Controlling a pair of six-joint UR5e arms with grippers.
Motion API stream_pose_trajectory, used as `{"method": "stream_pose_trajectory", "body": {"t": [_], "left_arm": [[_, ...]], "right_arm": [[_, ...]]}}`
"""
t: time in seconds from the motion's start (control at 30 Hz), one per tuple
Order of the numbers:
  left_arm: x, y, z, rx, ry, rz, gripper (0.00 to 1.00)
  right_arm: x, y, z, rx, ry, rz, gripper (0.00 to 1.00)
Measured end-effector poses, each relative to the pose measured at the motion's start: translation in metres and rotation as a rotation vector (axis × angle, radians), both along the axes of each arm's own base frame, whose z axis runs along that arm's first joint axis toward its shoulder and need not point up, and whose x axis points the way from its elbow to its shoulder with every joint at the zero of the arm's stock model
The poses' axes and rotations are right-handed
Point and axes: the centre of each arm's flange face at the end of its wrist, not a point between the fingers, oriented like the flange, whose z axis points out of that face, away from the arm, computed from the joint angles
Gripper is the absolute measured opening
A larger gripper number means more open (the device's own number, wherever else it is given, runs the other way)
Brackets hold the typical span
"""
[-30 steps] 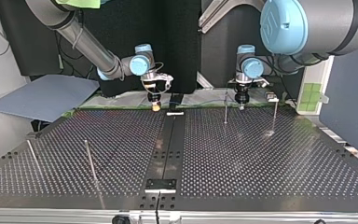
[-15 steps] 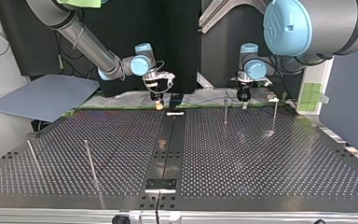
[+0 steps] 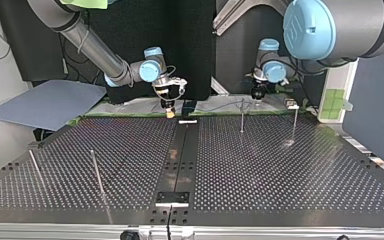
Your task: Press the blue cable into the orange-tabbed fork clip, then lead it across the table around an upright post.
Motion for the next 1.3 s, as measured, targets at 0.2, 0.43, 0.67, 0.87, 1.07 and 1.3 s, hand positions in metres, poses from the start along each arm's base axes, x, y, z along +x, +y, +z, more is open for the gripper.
{"method": "stream_pose_trajectory", "body": {"t": [0.2, 0.43, 0.67, 0.87, 1.07, 1.3], "left_arm": [[-0.012, -0.003, -0.005, 0.02, 0.015, -0.036, 1.0], [-0.03, 0.0, -0.01, 0.021, 0.015, -0.034, 1.0], [-0.044, 0.002, -0.009, 0.022, 0.007, -0.044, 1.0], [-0.055, 0.0, 0.007, 0.022, -0.026, -0.055, 1.0], [-0.056, -0.004, 0.029, -0.013, -0.067, -0.056, 1.0], [-0.05, -0.008, 0.04, -0.043, -0.123, -0.054, 1.0]], "right_arm": [[0.001, 0.0, 0.001, 0.001, 0.001, 0.001, 0.0], [0.001, 0.001, 0.0, 0.001, 0.003, 0.002, 0.0], [0.0, 0.0, 0.0, 0.004, 0.005, 0.0, 0.0], [-0.002, 0.0, -0.001, 0.007, 0.01, -0.009, 0.0], [-0.007, -0.002, -0.002, 0.013, 0.023, -0.037, 0.0], [-0.01, -0.004, -0.004, 0.016, 0.028, -0.052, 0.0]]}}
